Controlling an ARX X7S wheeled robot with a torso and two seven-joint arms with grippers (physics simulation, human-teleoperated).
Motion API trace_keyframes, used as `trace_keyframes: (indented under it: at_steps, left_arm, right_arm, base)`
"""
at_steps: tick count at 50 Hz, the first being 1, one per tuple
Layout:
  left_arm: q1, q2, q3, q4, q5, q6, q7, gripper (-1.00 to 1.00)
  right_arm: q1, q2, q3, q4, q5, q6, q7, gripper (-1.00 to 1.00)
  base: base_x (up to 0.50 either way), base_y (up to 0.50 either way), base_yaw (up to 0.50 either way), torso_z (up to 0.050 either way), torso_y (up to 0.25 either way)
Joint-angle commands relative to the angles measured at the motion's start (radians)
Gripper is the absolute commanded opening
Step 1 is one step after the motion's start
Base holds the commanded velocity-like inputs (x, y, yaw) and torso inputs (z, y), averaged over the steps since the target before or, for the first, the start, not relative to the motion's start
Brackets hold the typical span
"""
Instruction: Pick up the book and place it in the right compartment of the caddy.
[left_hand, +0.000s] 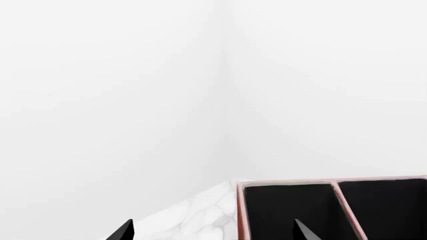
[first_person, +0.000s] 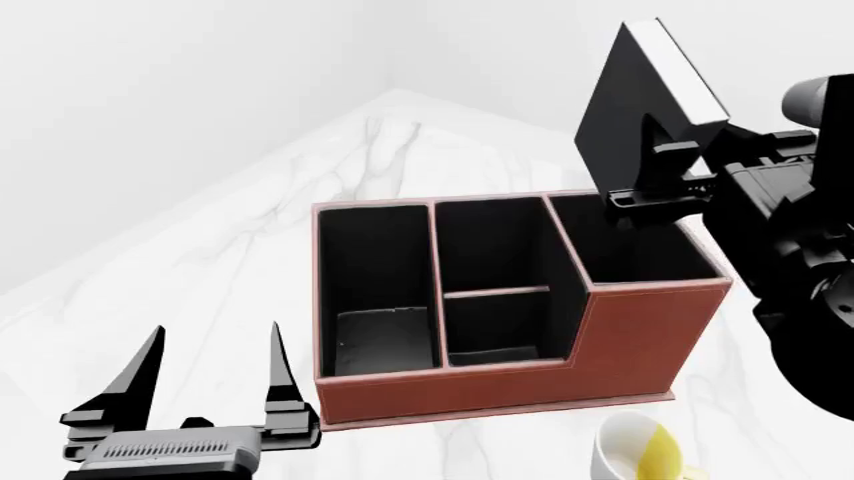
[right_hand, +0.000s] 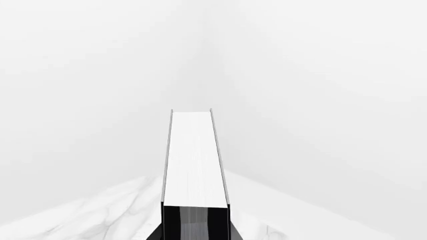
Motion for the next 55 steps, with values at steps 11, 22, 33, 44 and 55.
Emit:
trace_keyframes:
  at_steps: [11, 22, 33, 44, 55]
  left_arm:
    - [-0.004, -0.003, 0.004, -0.002, -0.001, -0.003, -0.006, 1.0]
    - [-0.005, -0.005, 0.007, -0.004, -0.001, -0.003, -0.009, 1.0]
    - [-0.006, -0.006, 0.008, -0.007, -0.002, -0.003, -0.012, 1.0]
    - [-0.007, -0.007, 0.013, -0.007, -0.001, -0.004, -0.015, 1.0]
    - [-0.008, -0.009, 0.015, -0.006, -0.002, -0.005, -0.016, 1.0]
  right_arm:
    - [0.067, -0.024, -0.048, 0.129, -0.125, 0.014, -0.037, -1.0]
    - [0.06, -0.031, -0.065, 0.163, -0.124, 0.021, -0.052, -1.0]
    - [0.043, -0.023, -0.076, 0.173, -0.134, 0.018, -0.065, -1.0]
    - [0.046, -0.014, -0.092, 0.177, -0.154, 0.02, -0.074, -1.0]
    - [0.042, -0.006, -0.104, 0.195, -0.166, 0.022, -0.085, -1.0]
  base:
    - [0.0, 0.0, 0.0, 0.001, 0.002]
    - [0.0, 0.0, 0.0, 0.0, 0.001]
    - [0.0, 0.0, 0.0, 0.0, 0.002]
    - [0.0, 0.0, 0.0, 0.0, 0.002]
    - [0.0, 0.0, 0.0, 0.001, 0.001]
